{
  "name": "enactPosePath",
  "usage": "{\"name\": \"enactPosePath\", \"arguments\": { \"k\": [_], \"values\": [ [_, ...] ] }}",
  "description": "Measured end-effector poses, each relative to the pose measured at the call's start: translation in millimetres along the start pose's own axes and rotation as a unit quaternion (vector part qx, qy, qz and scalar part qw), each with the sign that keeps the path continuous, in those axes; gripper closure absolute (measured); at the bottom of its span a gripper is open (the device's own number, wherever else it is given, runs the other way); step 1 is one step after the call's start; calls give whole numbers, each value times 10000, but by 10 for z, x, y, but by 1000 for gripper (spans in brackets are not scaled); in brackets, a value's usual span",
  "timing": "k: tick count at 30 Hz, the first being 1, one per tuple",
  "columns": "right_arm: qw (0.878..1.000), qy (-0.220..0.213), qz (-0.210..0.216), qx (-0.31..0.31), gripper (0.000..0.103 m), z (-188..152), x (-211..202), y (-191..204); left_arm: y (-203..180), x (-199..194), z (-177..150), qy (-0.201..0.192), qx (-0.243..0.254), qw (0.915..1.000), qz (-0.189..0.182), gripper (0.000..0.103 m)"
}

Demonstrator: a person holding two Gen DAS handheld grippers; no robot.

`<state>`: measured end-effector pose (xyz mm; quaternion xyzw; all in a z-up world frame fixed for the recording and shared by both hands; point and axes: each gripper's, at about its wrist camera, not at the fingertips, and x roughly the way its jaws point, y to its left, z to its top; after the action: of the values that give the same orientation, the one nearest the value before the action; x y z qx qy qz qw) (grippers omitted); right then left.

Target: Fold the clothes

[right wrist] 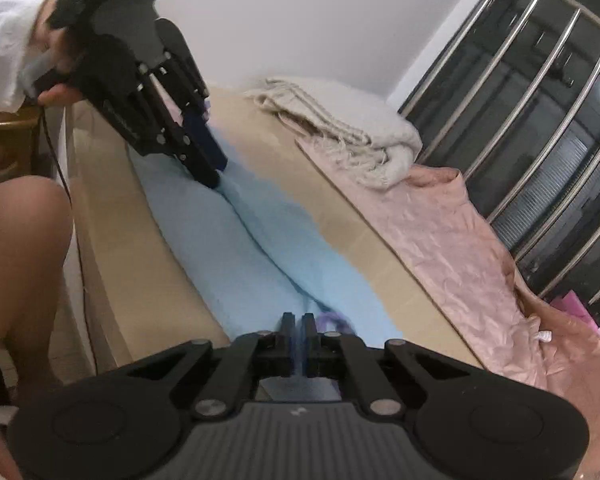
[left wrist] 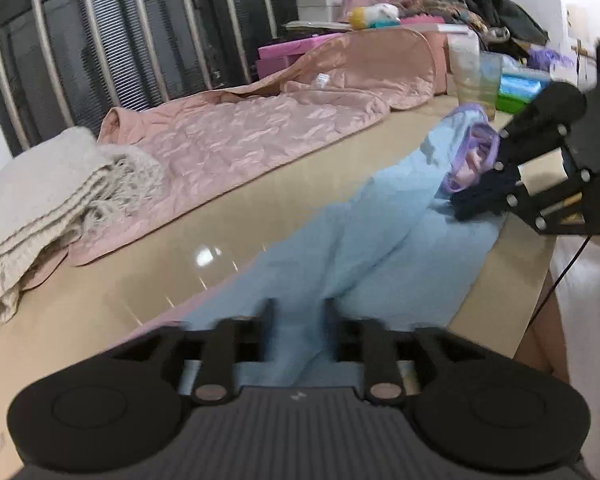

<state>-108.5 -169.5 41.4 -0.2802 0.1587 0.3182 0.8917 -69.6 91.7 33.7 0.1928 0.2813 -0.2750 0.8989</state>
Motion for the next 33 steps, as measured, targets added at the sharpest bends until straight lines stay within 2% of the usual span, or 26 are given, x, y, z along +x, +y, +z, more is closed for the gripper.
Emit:
{"name": "enactPosePath", "arguments": {
  "k": [2,4,6,8,9,12,14,16,17,18,20,24,27,28,31,33],
  "values": [
    [9999,-42,107,107,78,15,-59,-28,213,-120,-19,6,-247,9992,304,51],
    [9995,-84,214,213,65,30,-119,-57,501,-186,-84,199,-692,9940,827,51],
    [9991,-98,178,361,65,50,-111,-139,814,-221,-176,419,-1447,9818,1159,53],
    [9988,-50,57,475,66,58,-11,-220,1010,-223,-239,666,-2208,9652,1234,57],
    [9988,-10,37,490,66,52,49,-227,1037,-235,-258,677,-2395,9604,1252,57],
    [9987,72,147,486,67,24,202,-173,1011,-216,-267,705,-2611,9561,1127,57],
    [9988,115,265,407,67,1,258,-71,971,-177,-281,686,-2601,9578,1017,56],
    [9986,148,320,403,67,-19,299,-6,953,-92,-278,786,-2577,9572,1060,59],
    [9983,158,337,441,67,-28,320,11,962,-73,-276,749,-2596,9562,1129,69],
    [9981,167,354,480,67,-37,342,28,976,-54,-277,716,-2635,9550,1156,85],
    [9976,184,377,549,67,-51,374,45,1052,-41,-303,637,-2921,9496,938,100],
    [9968,211,414,646,67,-69,410,55,1174,-82,-344,344,-3398,9363,815,101],
    [9967,241,448,634,69,-80,438,100,1288,-117,-351,20,-3852,9190,837,102],
    [9968,247,456,610,75,-84,448,124,1334,-125,-367,-77,-4020,9117,843,102],
    [9966,203,475,644,82,-77,453,152,1465,-115,-429,-262,-4478,8899,828,102],
    [9959,265,524,684,90,-68,483,167,1504,-76,-452,-291,-4609,8828,864,102]
  ]
}}
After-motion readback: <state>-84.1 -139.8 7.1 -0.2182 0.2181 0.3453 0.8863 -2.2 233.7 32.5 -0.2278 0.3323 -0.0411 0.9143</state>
